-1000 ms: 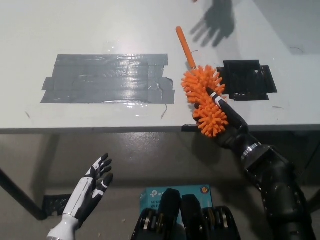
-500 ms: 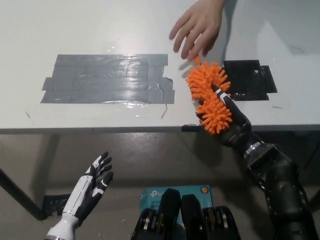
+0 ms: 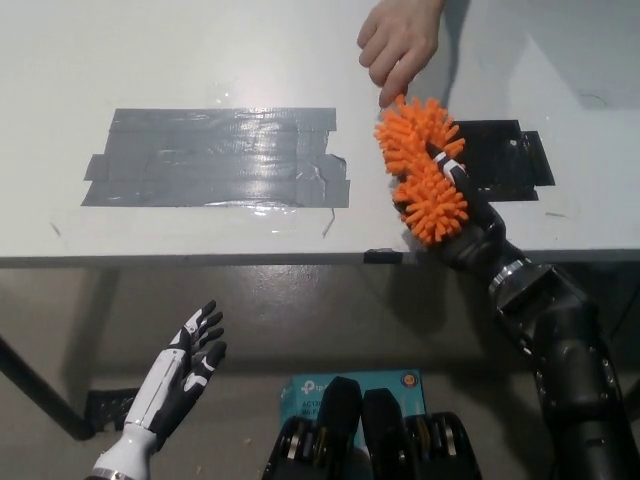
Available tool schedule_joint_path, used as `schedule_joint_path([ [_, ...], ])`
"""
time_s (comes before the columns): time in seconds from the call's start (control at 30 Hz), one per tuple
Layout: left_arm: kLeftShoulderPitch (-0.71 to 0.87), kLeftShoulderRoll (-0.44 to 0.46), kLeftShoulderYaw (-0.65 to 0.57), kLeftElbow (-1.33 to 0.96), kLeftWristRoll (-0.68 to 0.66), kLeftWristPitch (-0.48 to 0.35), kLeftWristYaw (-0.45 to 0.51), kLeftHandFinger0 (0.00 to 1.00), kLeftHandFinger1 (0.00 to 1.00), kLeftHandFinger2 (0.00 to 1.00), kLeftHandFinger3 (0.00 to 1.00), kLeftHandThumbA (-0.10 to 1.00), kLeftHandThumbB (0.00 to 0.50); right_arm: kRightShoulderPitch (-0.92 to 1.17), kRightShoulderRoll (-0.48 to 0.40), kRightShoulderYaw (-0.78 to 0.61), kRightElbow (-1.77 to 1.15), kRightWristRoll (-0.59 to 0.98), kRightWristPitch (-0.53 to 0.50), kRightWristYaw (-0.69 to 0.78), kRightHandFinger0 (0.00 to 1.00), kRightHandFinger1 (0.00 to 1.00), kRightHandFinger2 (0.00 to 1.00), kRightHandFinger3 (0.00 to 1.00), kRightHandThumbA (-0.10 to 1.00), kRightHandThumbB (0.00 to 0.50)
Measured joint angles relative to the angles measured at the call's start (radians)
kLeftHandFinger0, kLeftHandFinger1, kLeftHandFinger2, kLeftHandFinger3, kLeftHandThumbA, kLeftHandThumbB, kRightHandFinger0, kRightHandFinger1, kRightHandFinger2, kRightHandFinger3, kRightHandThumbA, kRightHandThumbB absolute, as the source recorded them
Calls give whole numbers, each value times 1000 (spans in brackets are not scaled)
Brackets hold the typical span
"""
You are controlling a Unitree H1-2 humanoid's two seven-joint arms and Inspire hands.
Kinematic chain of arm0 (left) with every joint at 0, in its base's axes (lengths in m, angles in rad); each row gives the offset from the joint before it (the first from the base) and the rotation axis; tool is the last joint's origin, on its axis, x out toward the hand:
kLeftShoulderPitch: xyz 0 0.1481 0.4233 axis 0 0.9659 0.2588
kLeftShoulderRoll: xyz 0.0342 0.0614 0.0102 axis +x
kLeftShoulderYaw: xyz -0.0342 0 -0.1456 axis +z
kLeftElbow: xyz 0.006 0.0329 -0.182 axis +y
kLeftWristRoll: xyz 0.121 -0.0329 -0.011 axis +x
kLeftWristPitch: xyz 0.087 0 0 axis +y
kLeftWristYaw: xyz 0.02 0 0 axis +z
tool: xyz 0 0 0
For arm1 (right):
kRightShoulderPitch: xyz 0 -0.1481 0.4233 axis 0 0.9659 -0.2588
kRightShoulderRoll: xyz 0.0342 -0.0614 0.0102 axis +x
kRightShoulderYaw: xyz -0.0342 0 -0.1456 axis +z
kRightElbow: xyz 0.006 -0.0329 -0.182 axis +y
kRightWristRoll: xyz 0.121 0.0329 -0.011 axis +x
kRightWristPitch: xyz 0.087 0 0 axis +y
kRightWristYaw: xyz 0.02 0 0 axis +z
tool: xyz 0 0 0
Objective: An orange duster is kept infront of the robot in the middle of the table and the robot extends its right arm to grab the duster, picks it up and hands it to a person
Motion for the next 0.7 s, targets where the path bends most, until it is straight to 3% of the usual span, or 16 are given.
schedule_joint_path([
  [0.03, -1, 0, 0, 0, 0, 0, 0, 827, 928, 1000, 1000, 876, 152, -4, 0, -1, -3, 0, 0, 0, 1000, 1000, 1000, 1000, 441, 368],
  [0.1, -1, 1, 0, -1, 0, 0, 0, 828, 929, 1000, 1000, 875, 151, -6, -4, 1, -4, -1, 0, 12, 1000, 1000, 1000, 1000, 457, 400],
  [0.13, -1, 2, 1, -1, -1, 0, 0, 828, 929, 1000, 1000, 875, 151, -6, -7, 3, -3, -1, 0, 24, 1000, 1000, 1000, 1000, 541, 447],
  [0.2, -2, 4, 1, -1, -1, 0, 0, 826, 929, 1000, 1000, 877, 154, -6, -15, 5, -3, -1, 0, 47, 1000, 1000, 1000, 1000, 650, 493],
  [0.4, -8, 5, 1, -1, -1, 1, 0, 815, 923, 1000, 1000, 876, 149, -5, -26, 6, -4, -22, -1, 129, 1000, 1000, 1000, 1000, 862, 500],
  [0.7, -12, 5, 1, -1, -1, 1, 0, 815, 929, 1000, 1000, 871, 151, 4, -26, -4, -20, -59, -3, 219, 1000, 1000, 1000, 1000, 892, 500],
])
